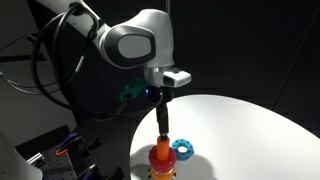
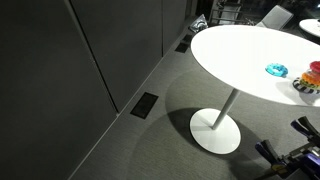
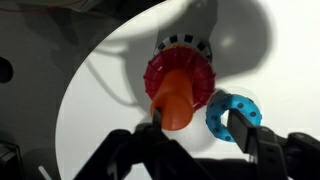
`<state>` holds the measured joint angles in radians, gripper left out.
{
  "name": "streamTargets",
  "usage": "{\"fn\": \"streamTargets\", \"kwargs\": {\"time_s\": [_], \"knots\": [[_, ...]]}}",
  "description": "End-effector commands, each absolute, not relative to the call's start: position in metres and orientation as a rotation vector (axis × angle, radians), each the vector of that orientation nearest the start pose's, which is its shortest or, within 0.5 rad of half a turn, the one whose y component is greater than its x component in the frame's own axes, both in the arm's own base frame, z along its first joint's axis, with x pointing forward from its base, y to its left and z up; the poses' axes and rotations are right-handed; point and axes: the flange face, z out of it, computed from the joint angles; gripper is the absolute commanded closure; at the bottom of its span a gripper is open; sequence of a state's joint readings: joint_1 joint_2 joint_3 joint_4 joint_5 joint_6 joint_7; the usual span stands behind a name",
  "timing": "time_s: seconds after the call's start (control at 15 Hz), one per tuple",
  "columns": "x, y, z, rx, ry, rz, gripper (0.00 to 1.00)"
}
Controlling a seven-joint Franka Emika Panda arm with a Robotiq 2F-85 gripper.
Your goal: Put the red ring around the orange rod
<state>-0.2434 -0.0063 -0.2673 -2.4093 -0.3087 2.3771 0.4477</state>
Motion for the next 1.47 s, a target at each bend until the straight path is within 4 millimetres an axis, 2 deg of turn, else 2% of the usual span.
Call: {"fn": "streamTargets", "kwargs": {"time_s": [0.0,0.27,0.47,0.93,1.4], "knots": [[0.419,-0.244,0.310,-3.108,1.210,0.049,0.01],[0.419,-0.238,0.311,-3.107,1.178,0.070,0.00],[0.421,-0.227,0.314,-3.112,1.104,0.087,0.00],[0.432,-0.177,0.320,-3.158,0.759,0.194,0.00],[0.429,-0.128,0.349,-3.092,0.438,0.357,0.00]]}}
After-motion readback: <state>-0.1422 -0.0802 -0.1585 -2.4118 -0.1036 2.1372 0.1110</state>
